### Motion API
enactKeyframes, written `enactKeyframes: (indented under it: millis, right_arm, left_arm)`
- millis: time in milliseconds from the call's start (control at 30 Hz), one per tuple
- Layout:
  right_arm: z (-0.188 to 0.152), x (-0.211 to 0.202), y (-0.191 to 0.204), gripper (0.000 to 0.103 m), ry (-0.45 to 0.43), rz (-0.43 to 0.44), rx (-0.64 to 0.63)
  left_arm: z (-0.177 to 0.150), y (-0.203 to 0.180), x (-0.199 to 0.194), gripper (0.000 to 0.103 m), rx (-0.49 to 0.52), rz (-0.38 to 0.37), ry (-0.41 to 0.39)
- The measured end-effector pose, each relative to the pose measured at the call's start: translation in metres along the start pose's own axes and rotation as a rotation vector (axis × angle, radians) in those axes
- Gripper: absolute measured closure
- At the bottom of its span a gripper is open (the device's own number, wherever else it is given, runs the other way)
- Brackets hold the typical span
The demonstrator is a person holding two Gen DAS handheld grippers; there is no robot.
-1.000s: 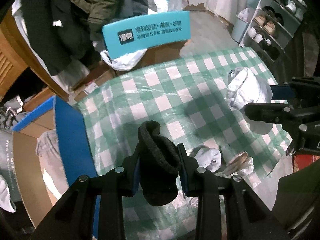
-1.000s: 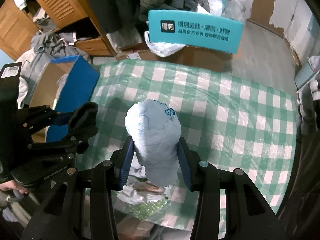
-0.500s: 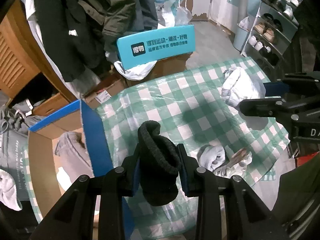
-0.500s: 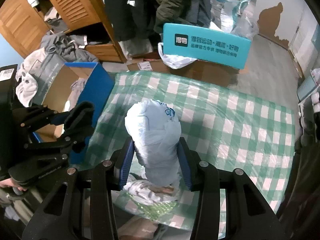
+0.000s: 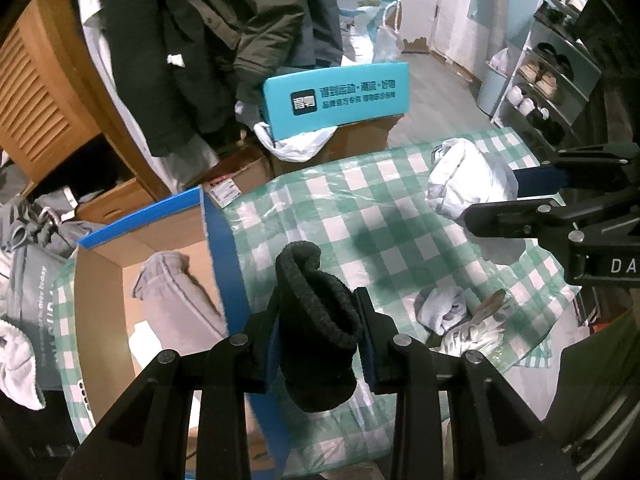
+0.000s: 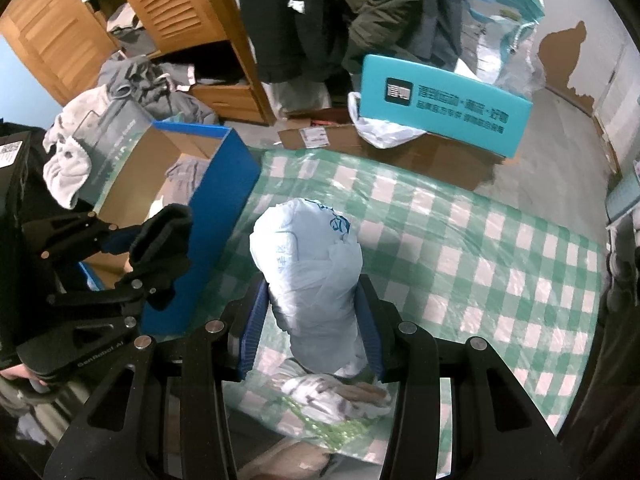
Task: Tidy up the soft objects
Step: 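Lift the black sock and white bag and carry them toward the box, then lower the black sock and white bag into the box and open both grippers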
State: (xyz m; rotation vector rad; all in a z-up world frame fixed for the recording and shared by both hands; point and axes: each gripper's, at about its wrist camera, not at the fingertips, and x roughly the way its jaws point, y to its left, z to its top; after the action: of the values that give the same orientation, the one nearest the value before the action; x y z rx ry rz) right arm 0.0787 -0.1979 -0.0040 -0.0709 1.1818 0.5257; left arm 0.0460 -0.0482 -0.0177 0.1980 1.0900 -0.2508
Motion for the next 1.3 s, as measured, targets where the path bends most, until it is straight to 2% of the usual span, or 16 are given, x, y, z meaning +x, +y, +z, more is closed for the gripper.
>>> enactKeyframes:
  millis: [800,1300]
  right_arm:
    - [0.036,0.03,0.085,0.059,0.02,0.098,-0.11]
    - [0.056,0.052,0.142,0.059,0.049,0.127,-0.167]
  left_arm:
    - [-0.027,0.071,-0.011,0.071,-0.108,0.043,-0.012]
    - [-0.056,0.123,-0.006,0.07,-0.192,0.075,0.015]
